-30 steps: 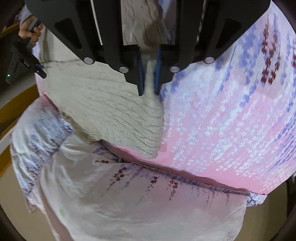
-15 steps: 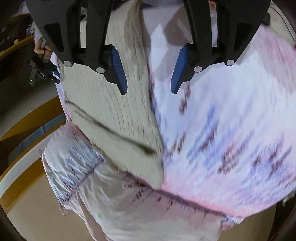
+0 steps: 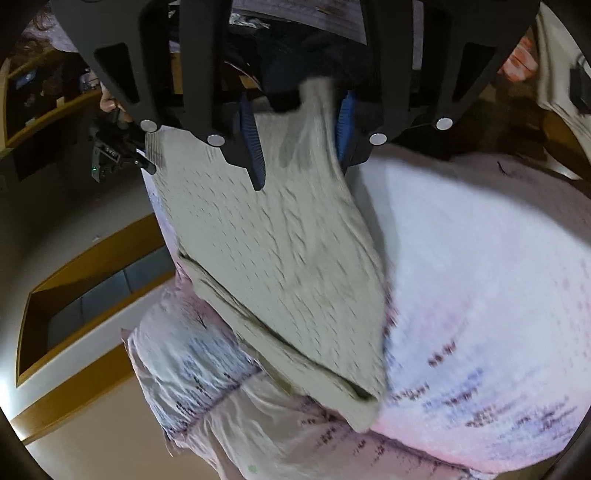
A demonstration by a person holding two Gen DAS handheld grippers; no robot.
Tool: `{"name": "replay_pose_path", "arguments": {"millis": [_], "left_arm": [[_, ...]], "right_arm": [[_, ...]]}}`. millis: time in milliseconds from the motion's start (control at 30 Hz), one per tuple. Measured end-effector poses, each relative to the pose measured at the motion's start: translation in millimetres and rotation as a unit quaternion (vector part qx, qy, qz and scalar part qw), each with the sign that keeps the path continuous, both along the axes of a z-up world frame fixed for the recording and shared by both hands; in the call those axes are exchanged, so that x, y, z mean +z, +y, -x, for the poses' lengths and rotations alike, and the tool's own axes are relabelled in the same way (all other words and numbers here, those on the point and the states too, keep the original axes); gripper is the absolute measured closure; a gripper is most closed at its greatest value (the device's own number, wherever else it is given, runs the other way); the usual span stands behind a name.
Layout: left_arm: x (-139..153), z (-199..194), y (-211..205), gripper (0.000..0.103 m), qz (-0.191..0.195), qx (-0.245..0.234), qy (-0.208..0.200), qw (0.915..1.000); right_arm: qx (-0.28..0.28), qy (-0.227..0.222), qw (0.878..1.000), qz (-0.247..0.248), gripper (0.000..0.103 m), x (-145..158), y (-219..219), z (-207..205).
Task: Fold small clothes
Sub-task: 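Grasp the hem with both grippers and fold it up toward the collar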
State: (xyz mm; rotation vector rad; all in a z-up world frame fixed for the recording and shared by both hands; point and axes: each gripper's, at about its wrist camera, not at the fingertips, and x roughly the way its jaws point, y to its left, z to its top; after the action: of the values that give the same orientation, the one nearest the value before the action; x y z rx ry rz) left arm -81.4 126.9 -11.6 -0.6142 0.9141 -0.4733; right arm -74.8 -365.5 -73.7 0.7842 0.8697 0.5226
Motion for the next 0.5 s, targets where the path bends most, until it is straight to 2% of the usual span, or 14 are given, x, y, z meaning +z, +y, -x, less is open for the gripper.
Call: {"name": "replay_pose_path", "arguments": {"millis": [67,133,200,233,400,500], "left_arm": [[-1,3,-6,0.073,-0.003,-0.007,0.002,1.0000],[0,3,-8,0.077,-0.007,-0.007,0.004,0.9999],[2,3,-8,0.090,-0.008,-0.008,0.004,0.9999],[3,1,-9,0.093,-0.011,-0.008,0.005,0.9999],[16,-7,-11,0.096,-0.044,-0.004,-0.018,0.9989],[34,-17,-9,0.097,-0.067,0.006,-0.049,0.9966]], "right_arm": [[0.012,0.002,1.000,0.003,0.080,-3,5,8],[0.016,0.003,1.000,0.000,0.091,-4,7,11],[0.017,0.003,1.000,0.008,0.094,-4,10,14],[0.015,-0.001,1.000,0.013,0.095,-2,10,14],[-0.010,-0.074,0.995,0.068,0.096,32,17,15],[-0.032,-0.126,0.984,0.121,0.096,58,20,15]]}}
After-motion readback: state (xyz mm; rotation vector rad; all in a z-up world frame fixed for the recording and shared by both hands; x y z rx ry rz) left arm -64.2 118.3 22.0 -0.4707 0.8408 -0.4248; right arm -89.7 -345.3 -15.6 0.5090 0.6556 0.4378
